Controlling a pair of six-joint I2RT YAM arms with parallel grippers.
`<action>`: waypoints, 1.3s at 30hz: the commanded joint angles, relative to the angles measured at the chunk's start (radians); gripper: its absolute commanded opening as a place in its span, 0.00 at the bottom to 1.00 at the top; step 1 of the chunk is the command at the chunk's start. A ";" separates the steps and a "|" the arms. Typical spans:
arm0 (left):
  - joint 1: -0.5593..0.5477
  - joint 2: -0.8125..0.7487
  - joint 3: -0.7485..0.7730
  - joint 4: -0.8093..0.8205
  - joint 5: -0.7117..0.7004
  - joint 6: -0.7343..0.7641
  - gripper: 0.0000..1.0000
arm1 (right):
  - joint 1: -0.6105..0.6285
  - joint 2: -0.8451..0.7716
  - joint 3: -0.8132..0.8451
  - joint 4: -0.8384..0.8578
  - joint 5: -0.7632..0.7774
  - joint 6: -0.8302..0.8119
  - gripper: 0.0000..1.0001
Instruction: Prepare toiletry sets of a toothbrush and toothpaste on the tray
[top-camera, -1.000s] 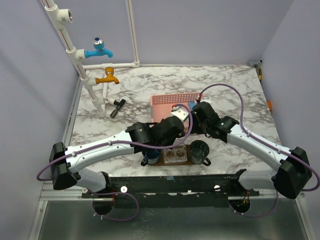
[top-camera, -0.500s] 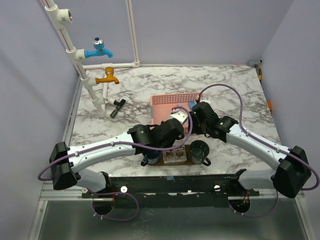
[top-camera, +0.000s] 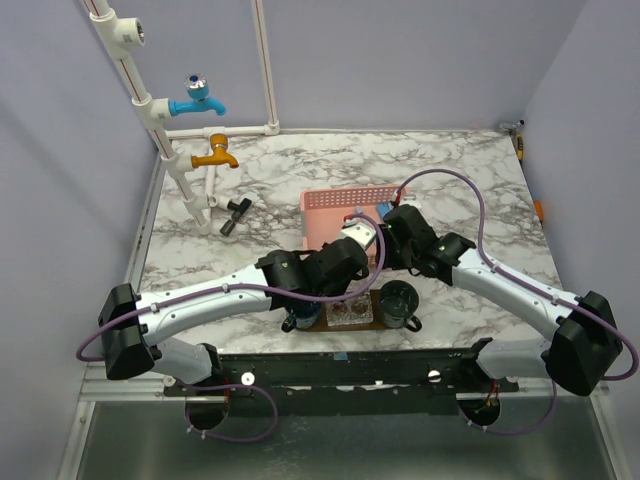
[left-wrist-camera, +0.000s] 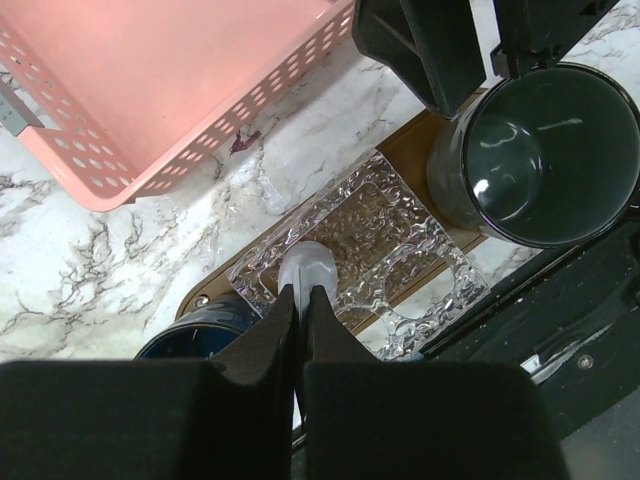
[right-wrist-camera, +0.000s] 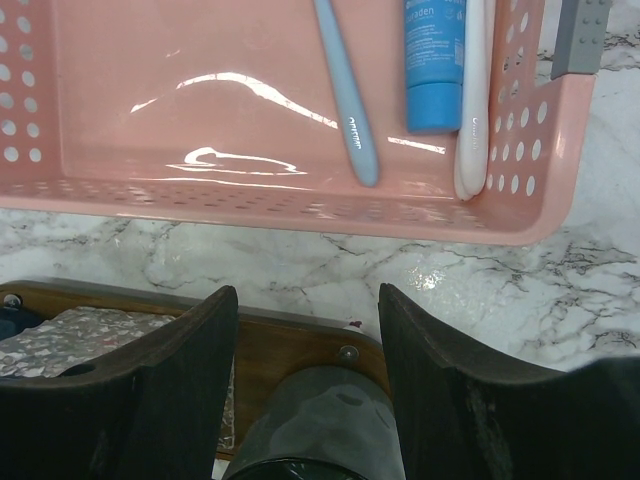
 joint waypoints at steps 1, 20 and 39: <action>0.000 0.001 -0.021 0.039 -0.016 -0.002 0.00 | -0.004 0.001 -0.012 0.012 -0.011 0.013 0.62; 0.001 -0.013 -0.034 0.053 -0.021 0.007 0.19 | -0.004 0.005 0.027 0.003 0.013 0.003 0.62; 0.000 -0.084 0.042 -0.001 -0.013 0.060 0.61 | -0.045 0.189 0.251 -0.021 0.038 -0.076 0.64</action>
